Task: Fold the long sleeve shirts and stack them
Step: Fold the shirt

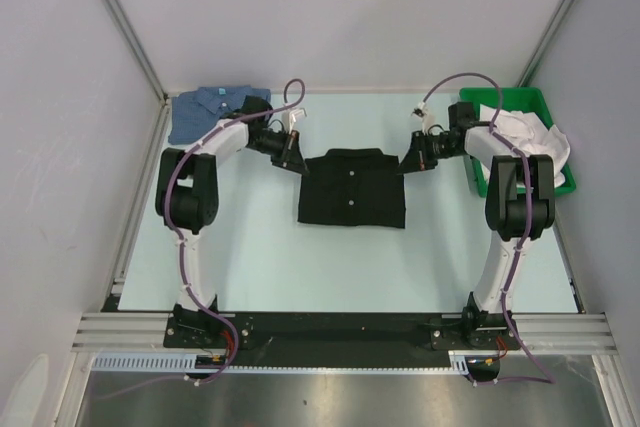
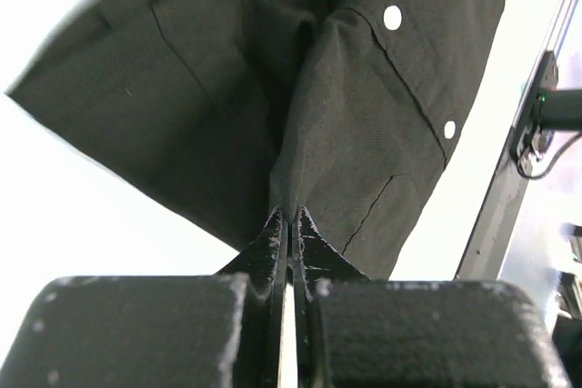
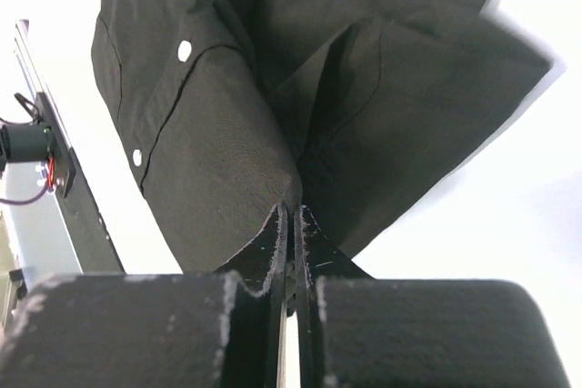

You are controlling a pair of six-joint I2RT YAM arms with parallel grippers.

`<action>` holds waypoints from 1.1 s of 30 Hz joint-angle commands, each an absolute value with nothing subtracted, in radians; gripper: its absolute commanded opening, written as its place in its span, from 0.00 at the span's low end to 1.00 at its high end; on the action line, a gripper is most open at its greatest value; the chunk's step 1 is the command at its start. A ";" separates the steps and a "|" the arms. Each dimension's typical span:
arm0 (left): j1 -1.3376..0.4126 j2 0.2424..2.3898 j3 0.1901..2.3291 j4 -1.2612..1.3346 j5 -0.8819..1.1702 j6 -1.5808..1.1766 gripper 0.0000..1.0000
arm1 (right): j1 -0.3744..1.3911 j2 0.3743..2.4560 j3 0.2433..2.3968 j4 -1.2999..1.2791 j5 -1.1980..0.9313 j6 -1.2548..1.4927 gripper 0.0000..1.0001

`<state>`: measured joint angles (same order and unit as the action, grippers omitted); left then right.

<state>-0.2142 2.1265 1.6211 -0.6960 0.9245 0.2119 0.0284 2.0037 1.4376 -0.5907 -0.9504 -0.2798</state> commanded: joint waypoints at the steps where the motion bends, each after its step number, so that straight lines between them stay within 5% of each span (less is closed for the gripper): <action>1: -0.196 2.088 1.730 -0.672 0.959 0.189 0.00 | 0.017 1.980 1.528 -0.529 -0.963 -0.253 0.00; 33: -0.175 2.454 2.089 -0.606 0.756 0.074 0.00 | 0.008 2.393 1.914 -0.385 -0.813 -0.054 0.00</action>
<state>-0.1848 2.4462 2.0434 -0.6117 0.8143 0.1108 0.0147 2.3562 1.8240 -0.3695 -0.8768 -0.0803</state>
